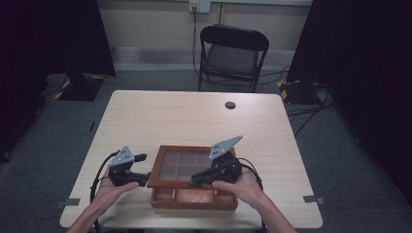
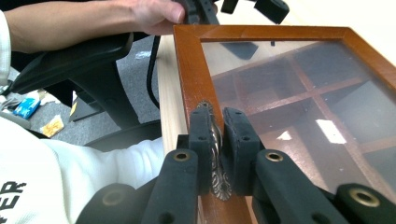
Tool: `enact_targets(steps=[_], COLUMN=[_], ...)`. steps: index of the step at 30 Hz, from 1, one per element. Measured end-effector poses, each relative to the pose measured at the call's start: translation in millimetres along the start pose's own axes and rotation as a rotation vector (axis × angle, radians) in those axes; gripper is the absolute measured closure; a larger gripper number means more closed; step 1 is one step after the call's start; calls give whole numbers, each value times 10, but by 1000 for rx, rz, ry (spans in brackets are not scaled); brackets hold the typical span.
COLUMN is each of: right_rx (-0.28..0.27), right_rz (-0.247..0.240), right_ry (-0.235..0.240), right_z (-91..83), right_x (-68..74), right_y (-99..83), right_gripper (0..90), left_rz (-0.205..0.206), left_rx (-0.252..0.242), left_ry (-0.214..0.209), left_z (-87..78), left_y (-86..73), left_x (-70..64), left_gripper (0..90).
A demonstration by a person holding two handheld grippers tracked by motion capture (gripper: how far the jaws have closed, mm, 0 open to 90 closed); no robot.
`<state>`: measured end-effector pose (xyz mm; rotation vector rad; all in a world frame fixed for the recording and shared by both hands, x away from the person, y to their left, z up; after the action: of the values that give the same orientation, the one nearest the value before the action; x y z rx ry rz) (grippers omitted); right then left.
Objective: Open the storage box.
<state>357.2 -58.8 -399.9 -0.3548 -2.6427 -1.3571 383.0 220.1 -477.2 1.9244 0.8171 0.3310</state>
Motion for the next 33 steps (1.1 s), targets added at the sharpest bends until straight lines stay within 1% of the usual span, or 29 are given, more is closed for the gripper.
enact_targets(steps=[1,5,7,8,9,10,11,12,13,14,15,16,17,18,19,20,21,23,26,28,32,33], right_rx=[3,-5,-24,-33,-39,-41,-46,-50,-48,-50,-62,-75,-87,-96,-104,-118,-128,-148,-178,-192,-191,-194], right_rz=[-5,-16,-25,-24,-15,-11,0,11,14,14,18,21,25,27,31,34,36,44,39,45,66,69], right_ry=[-6,-15,-17,-22,-30,-29,-41,-45,-49,-63,-69,-75,-91,-99,-107,-121,-129,-153,-165,-185,-214,-217], right_z=[-7,-19,-29,-40,-51,-61,-73,-83,-99,-121,-150,-184,-230,-267,-296,-332,-365,-420,-480,-513,-557,-565], right_x=[8,11,12,9,-2,-13,-33,-44,-53,-56,-54,-51,-46,-43,-41,-41,-42,-46,-41,-44,-54,-55], right_y=[10,10,1,-6,-18,-33,-54,-65,-82,-93,-99,-105,-120,-138,-156,-185,-221,-299,-405,-481,-594,-610], right_gripper=[829,826,778,747,735,722,670,655,641,607,571,552,511,485,468,442,419,353,302,255,232,232], left_rz=[6,8,19,15,13,18,23,29,26,26,13,9,13,18,15,4,14,10,5,5,-1,6], left_rx=[0,-10,-1,0,2,-1,0,0,-1,2,-5,-15,-17,-16,-19,-23,-24,-27,-38,-47,-53,-62], left_ry=[1,1,4,1,3,7,7,8,9,10,9,6,7,9,9,8,10,8,8,6,8,6], left_z=[2,16,24,31,31,29,28,30,29,25,26,26,20,16,11,12,9,7,2,3,-10,-12], left_y=[2,17,12,9,9,13,13,11,11,12,15,20,24,26,27,27,31,35,51,60,84,92], left_x=[2,-5,-4,-8,-10,-8,-10,-11,-12,-8,-15,-16,-12,-8,-10,-18,-9,-8,-7,-6,-19,-21], left_gripper=[185,188,193,194,193,194,196,197,200,201,202,202,202,202,202,202,202,203,204,207,212,212])
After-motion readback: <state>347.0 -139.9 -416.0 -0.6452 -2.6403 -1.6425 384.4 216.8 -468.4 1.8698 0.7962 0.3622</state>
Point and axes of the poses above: each handheld gripper's, and its own axes: z roughly forward along the jaws, y roughly out of its top, x roughly to its left, the point moved 4 cm from there along z, roughly forward along the jaws, and after that the axes turned 3 degrees about -z, right-handed, at the moved point
